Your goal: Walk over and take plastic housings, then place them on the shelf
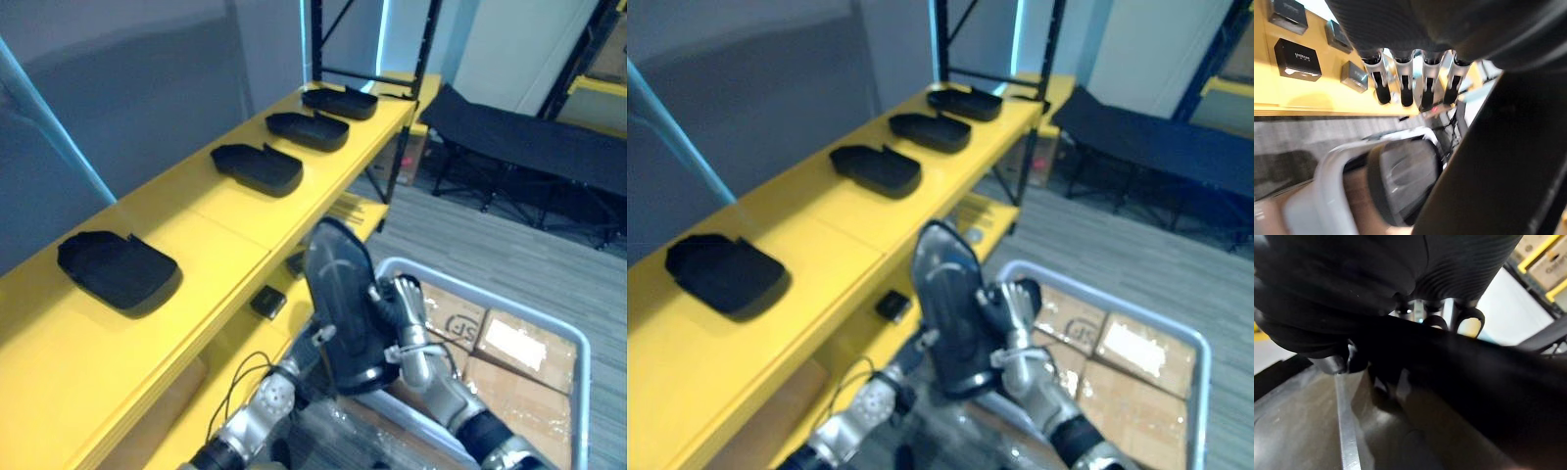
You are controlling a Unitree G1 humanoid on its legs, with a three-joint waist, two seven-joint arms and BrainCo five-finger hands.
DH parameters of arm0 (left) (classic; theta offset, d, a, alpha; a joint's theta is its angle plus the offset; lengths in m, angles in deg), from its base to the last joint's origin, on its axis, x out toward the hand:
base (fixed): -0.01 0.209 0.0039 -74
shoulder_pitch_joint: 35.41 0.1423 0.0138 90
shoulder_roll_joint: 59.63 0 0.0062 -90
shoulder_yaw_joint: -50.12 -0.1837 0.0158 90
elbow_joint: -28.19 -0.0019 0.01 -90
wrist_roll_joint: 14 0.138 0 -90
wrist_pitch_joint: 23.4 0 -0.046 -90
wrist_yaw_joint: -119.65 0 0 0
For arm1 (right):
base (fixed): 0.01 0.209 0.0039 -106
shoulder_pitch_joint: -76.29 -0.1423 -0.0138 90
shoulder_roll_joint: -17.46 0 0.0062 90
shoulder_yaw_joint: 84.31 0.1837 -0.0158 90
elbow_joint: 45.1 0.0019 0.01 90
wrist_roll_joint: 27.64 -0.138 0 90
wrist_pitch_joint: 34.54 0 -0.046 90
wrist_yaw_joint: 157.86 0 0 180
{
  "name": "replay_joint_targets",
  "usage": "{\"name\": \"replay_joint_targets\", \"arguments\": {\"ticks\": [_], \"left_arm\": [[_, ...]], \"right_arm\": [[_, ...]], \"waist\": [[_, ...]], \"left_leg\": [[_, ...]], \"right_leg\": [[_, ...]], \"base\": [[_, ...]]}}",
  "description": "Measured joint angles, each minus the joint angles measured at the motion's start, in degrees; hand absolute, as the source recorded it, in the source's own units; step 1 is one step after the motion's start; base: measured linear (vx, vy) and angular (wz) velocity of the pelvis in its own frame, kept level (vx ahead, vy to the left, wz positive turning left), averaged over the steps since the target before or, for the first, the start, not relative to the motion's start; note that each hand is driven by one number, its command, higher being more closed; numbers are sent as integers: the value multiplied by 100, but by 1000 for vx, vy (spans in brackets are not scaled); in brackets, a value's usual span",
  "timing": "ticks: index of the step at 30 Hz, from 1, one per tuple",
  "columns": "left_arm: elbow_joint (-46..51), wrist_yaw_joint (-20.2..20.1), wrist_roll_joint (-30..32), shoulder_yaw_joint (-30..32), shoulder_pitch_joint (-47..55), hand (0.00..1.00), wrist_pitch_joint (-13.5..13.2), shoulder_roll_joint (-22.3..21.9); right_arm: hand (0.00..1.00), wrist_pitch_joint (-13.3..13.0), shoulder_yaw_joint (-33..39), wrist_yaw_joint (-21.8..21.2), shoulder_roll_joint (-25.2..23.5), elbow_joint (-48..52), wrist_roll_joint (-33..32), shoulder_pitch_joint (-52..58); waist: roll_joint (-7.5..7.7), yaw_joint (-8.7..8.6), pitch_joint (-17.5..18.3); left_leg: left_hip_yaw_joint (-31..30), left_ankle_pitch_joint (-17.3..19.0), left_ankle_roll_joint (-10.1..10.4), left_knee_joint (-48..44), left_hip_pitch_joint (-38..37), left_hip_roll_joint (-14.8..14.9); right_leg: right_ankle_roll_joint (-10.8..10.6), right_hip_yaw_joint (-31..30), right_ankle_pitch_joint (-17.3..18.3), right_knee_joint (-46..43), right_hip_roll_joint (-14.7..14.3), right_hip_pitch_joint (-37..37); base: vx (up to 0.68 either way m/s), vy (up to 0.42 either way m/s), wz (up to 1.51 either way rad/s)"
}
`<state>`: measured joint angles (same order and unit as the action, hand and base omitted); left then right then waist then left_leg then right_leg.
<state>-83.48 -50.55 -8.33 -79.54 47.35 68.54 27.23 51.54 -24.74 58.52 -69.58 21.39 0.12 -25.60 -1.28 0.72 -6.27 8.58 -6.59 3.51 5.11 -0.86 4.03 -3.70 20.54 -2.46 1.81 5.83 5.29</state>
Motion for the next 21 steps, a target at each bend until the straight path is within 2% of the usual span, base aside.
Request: {"name": "replay_joint_targets", "arguments": {"ticks": [10,15,21], "left_arm": [[-292,-38,169,-245,-124,100,21,13],[-397,30,97,-381,-182,100,-56,15],[-428,485,-485,-518,-167,100,-267,12]], "right_arm": [[100,-1,-13,-7,-94,-245,-4,-60],[100,-1,-10,-10,-100,-252,-7,-76],[100,-2,-17,-25,-100,-243,-123,-174]], "waist": [[-51,-146,2],[-75,-153,-1],[-76,-146,0]], "left_leg": [[5,-3,3,2,-11,-21],[4,-3,2,3,-21,-39],[13,-5,0,2,-8,7]], "right_leg": [[-16,5,-74,115,5,53],[-26,12,-107,185,11,83],[-19,-7,-108,185,32,74]], "base": [[0,0,0],[0,0,0],[0,0,0]]}}
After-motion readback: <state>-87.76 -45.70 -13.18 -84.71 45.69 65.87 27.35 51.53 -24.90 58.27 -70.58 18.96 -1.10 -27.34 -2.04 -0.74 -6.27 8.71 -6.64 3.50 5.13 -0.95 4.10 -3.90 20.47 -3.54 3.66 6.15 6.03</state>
